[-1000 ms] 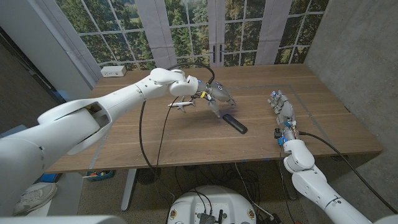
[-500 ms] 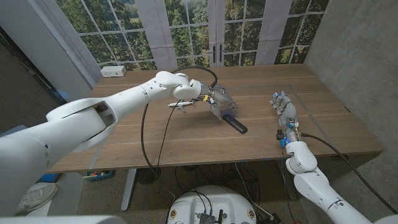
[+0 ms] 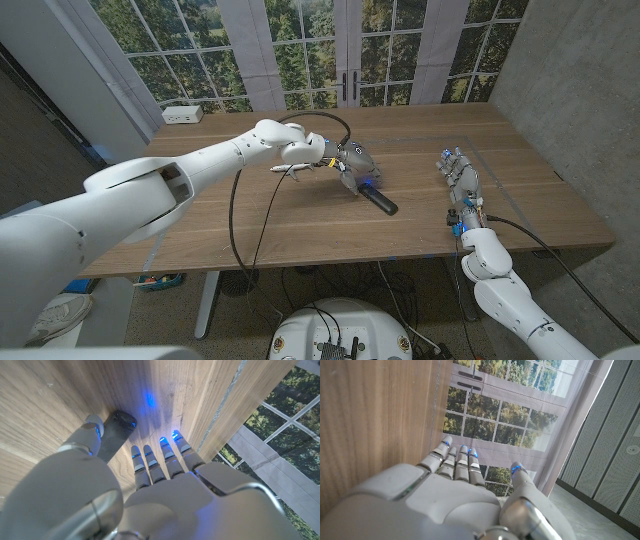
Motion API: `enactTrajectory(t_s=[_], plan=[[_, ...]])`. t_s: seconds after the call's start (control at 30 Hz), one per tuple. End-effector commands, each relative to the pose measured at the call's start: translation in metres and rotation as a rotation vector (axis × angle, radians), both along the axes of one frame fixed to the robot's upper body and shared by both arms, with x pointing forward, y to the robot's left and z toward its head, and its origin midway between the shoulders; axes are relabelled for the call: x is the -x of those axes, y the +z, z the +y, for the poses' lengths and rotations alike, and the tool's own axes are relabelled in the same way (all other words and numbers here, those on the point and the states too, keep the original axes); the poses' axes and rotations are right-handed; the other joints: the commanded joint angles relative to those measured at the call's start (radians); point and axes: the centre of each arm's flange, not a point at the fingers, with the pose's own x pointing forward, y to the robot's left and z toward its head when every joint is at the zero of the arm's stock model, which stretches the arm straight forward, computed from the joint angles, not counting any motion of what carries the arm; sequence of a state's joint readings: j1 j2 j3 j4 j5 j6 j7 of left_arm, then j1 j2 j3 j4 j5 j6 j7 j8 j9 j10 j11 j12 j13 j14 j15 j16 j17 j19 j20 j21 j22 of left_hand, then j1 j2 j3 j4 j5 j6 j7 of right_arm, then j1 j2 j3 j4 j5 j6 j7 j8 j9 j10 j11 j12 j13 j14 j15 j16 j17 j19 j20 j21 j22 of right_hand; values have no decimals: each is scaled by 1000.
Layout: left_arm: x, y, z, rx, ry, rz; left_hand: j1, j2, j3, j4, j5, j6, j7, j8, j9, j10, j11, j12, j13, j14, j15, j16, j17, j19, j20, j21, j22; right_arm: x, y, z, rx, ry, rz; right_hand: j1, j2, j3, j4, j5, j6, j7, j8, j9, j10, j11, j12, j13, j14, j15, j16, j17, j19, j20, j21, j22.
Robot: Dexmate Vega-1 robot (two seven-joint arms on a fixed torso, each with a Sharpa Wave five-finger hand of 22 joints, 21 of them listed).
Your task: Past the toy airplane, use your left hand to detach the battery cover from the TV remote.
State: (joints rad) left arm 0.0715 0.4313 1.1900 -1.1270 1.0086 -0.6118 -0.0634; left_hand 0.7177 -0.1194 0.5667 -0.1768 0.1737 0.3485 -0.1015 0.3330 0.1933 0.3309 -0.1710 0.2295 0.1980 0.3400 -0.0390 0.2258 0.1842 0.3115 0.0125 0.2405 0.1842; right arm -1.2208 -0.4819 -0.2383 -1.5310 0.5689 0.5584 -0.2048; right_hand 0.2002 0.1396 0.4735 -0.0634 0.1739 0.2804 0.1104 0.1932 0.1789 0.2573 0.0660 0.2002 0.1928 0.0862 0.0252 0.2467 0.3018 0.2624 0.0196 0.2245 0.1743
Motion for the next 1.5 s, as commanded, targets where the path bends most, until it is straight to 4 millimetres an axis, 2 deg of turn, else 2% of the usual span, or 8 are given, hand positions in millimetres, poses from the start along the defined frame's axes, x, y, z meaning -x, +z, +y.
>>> enactTrajectory(t_s=[0.03,0.37,0.6,0.77,1.03,1.3,1.37,1.5], plan=[[-5,-13,4,40,-31,15,18,4,-8,4,-1,15,3,9,2,23,-1,7,3,20,-119,7,2,13,1,7,3,0,-1,0,4,-2,0,-3,22,-3,4,1,7,2,3,4,7,0,4,5,8,-2,-3,2,11,5,-4,3],[-9,-21,5,42,-31,20,36,26,-21,7,-2,33,11,17,2,63,-9,14,5,60,-130,18,6,37,-8,13,5,-1,0,1,-2,-2,0,-4,22,-4,4,1,7,3,2,4,7,1,3,5,9,-1,-3,2,13,5,-5,3],[-11,-29,8,53,-37,22,52,63,-70,13,-1,48,18,27,1,123,-16,19,13,193,-174,83,41,116,-47,48,19,-2,2,1,7,-2,-1,-5,22,-4,3,1,9,0,2,4,7,0,3,5,9,0,-3,1,14,5,-6,3],[-12,-35,12,76,-51,28,94,97,-101,5,1,98,27,53,1,190,-29,34,24,292,-189,156,99,170,-59,91,43,-2,3,1,8,-3,-1,-5,23,-4,3,1,10,2,3,4,8,2,3,5,9,-1,-3,1,12,6,-8,3],[-13,-40,14,77,-56,30,158,129,-136,2,4,170,31,82,0,299,-32,71,46,318,-193,212,178,208,-72,152,82,-3,4,1,9,-1,0,-6,23,-4,3,1,13,2,3,4,11,2,3,5,11,0,-3,1,14,6,-8,3],[-18,-44,7,-23,32,58,198,154,-136,3,11,197,28,80,-2,272,-35,57,52,267,-190,191,191,172,-54,165,100,-2,4,0,3,-7,-1,-7,23,-5,4,1,13,1,3,4,11,3,3,5,11,-1,-3,1,14,6,-9,3],[-18,-43,6,-28,39,70,202,160,-136,4,12,217,19,85,-2,297,-33,65,53,275,-190,191,191,175,-54,172,102,-2,3,0,9,-12,-2,-7,23,-5,4,1,13,1,3,4,11,3,3,5,12,0,-3,1,14,6,-10,3],[-19,-43,5,-29,35,84,236,184,-139,-1,15,354,25,120,1,458,-33,122,65,395,-196,226,200,215,-71,226,113,-1,3,-1,6,-18,-3,-8,24,-5,5,1,14,2,3,4,12,2,3,5,12,0,-3,1,15,6,-10,4]])
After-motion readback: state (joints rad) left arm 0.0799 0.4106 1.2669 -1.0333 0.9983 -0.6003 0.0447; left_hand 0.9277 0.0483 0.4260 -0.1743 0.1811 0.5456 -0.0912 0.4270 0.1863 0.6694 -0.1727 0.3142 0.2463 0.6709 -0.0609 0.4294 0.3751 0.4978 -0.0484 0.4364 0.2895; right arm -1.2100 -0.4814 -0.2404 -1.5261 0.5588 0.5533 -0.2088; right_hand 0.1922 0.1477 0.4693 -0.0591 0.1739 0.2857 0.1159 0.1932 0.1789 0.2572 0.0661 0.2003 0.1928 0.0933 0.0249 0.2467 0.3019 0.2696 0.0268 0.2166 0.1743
